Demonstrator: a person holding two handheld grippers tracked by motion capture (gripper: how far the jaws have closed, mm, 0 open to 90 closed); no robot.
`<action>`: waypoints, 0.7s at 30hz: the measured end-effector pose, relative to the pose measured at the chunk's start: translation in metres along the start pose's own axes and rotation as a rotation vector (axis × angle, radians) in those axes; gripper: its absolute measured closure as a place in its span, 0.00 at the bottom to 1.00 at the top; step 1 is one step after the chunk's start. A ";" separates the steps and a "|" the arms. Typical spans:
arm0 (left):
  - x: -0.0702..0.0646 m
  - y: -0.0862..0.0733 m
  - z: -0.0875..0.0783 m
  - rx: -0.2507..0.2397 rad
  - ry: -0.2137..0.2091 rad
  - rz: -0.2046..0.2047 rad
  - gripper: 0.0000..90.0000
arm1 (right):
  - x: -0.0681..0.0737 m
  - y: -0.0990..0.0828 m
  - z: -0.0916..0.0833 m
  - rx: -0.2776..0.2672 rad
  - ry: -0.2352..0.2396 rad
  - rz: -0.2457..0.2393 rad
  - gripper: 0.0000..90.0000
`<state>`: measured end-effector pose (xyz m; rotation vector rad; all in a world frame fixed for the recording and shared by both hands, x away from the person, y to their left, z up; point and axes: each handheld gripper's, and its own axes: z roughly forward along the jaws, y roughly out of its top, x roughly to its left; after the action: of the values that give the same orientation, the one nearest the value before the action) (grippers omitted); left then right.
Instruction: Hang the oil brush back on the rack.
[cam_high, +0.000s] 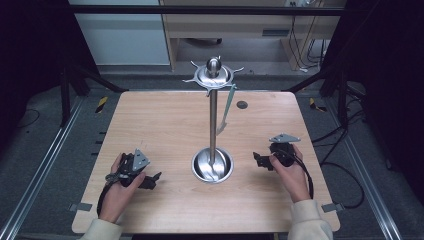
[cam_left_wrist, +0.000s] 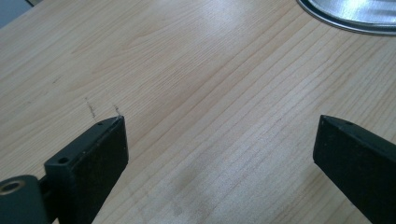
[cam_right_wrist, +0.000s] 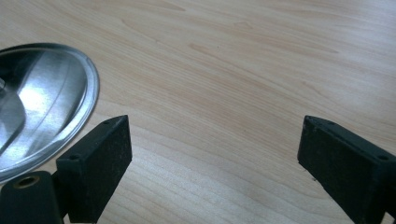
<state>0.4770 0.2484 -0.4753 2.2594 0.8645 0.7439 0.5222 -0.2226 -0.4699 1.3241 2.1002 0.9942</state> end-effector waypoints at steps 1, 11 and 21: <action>0.000 0.000 0.000 0.000 0.000 0.000 0.03 | 0.000 -0.001 0.001 0.000 0.001 -0.007 0.11; 0.000 0.000 0.000 0.003 0.004 -0.003 0.03 | 0.007 -0.006 0.012 0.003 0.045 0.009 0.12; 0.001 -0.001 0.001 0.005 0.006 -0.007 0.03 | 0.015 -0.009 0.020 0.030 0.062 -0.033 0.12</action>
<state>0.4775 0.2492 -0.4761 2.2583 0.8777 0.7470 0.5246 -0.2054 -0.4892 1.2848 2.1835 1.0054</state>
